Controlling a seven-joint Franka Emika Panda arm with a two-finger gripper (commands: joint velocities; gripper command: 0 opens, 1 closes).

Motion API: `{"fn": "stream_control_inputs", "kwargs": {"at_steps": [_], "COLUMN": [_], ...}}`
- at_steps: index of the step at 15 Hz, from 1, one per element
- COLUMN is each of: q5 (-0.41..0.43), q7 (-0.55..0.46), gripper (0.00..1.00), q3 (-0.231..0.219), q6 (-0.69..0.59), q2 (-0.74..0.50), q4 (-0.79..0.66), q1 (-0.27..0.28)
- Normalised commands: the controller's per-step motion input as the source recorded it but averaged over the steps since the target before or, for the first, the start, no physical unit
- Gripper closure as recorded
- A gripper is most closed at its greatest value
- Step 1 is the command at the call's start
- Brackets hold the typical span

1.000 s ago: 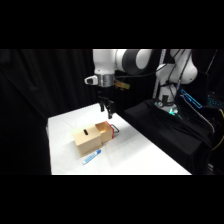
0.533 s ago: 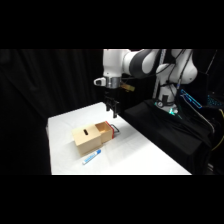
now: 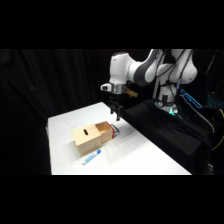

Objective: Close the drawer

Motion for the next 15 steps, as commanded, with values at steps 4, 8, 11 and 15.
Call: {"fn": "stream_control_inputs", "kwargs": {"at_steps": [4, 8, 11, 15], "q5": [-0.174, -0.154, -0.166, -0.099], "q7": [0.17, 0.15, 0.16, 0.12], "gripper": [0.0, 0.0, 0.0, 0.0], "q3": [-0.018, -0.04, -0.075, -0.098], "q6": [0.45, 0.32, 0.31, 0.31], "q2": [0.21, 0.26, 0.22, 0.17], "q4": [-0.04, 0.05, 0.05, 0.02], "q1": [-0.058, -0.012, 0.047, 0.082]}}
